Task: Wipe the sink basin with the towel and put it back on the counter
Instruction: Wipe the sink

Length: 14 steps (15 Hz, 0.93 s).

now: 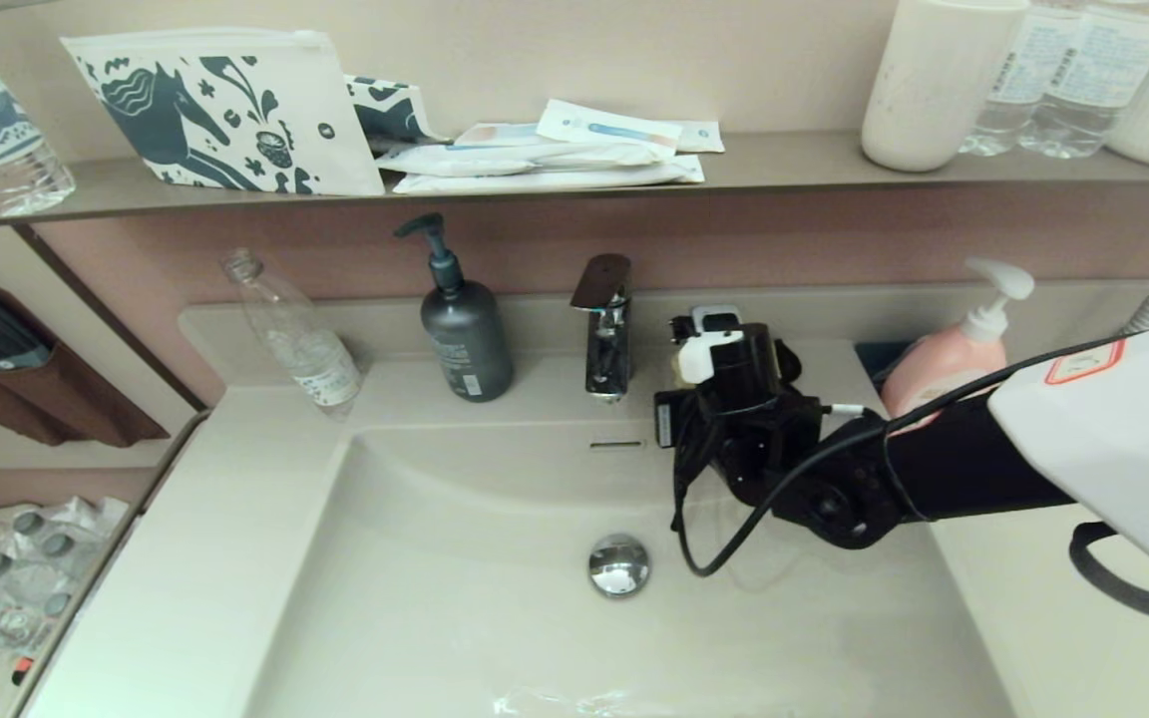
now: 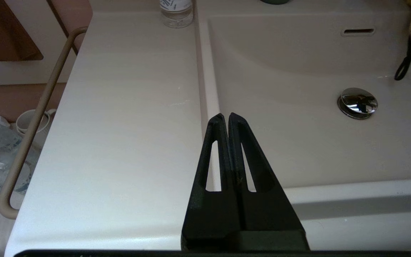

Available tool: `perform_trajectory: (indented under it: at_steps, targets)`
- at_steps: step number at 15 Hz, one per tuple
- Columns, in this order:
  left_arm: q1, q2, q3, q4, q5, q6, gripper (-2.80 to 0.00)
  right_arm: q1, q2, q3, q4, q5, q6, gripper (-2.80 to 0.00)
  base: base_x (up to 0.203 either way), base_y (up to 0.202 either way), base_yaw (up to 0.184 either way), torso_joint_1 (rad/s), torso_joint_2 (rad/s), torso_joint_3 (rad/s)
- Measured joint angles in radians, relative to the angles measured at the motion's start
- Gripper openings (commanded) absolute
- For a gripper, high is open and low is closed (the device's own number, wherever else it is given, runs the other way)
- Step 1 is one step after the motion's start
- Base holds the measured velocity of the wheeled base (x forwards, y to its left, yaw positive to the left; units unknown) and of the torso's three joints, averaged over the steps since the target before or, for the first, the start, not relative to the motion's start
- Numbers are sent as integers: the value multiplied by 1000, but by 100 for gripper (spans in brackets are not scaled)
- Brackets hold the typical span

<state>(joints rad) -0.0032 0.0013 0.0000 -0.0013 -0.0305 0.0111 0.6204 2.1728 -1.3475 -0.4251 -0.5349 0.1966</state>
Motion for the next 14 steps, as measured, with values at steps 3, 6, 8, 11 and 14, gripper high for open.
perform_trajectory:
  at_steps: [3, 6, 8, 11, 14]
  targets:
    - [0, 0, 0, 0, 0, 0, -280, -53, -87, 106, 8, -3, -15, -280, 0, 0, 0, 0, 0, 0]
    - [0, 0, 0, 0, 0, 0, -280, -88, -170, 179, 17, -4, -31, -280, 0, 0, 0, 0, 0, 0]
    - [0, 0, 0, 0, 0, -1, -280, -106, -216, 208, 41, -10, -34, -280, 0, 0, 0, 13, 4, 1]
    - [0, 0, 0, 0, 0, -1, -280, -115, -289, 255, 76, -23, -32, -280, 0, 0, 0, 0, 0, 0]
    - [0, 0, 0, 0, 0, 0, -280, -97, -399, 324, 138, -23, -30, -280, 0, 0, 0, 0, 0, 0]
